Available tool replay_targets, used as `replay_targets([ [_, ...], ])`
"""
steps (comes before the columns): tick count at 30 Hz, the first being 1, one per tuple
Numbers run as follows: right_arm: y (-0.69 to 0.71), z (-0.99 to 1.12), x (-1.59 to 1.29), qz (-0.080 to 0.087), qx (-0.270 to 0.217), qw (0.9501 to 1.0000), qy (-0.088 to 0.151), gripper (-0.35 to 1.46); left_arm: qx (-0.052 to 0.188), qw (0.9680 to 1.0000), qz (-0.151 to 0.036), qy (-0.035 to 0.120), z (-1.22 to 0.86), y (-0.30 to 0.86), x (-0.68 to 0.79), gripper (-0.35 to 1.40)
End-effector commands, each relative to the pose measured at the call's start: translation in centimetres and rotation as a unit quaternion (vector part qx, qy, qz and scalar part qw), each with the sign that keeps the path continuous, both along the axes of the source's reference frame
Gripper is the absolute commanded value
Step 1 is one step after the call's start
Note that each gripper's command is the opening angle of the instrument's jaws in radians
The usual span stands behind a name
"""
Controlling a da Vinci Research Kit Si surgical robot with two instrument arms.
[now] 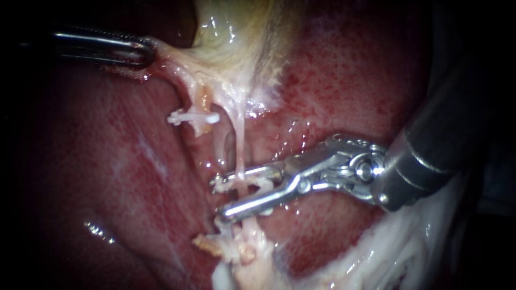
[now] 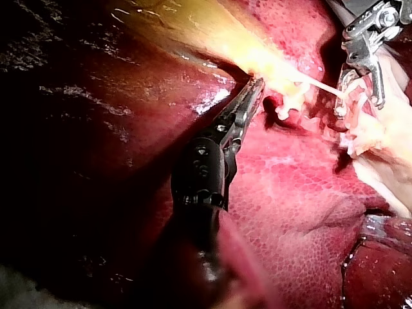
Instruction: Clipping second clip right tube
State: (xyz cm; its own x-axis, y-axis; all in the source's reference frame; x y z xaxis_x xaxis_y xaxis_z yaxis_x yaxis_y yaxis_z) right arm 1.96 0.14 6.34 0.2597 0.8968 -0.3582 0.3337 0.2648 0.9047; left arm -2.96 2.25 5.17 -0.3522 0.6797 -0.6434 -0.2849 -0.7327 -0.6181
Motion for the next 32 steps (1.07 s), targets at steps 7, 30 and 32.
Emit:
replay_targets([
  [7, -0.02, 0.01, -0.09, -0.008, 0.0, 1.0, 0.004, 0.06, 0.0, 1.0, 0.0, 0.0, 0.0, 0.0, 0.0, -0.35],
  [30, -0.06, -0.03, -0.1, -0.026, 0.013, 0.9995, 0.009, -0.35, 0.0, 1.0, 0.0, 0.0, 0.01, 0.01, 0.0, -0.35],
  [32, -0.06, 0.0, -0.11, -0.026, 0.012, 0.9995, 0.009, -0.35, 0.0, 1.0, 0.0, 0.0, 0.02, 0.01, 0.0, -0.35],
])
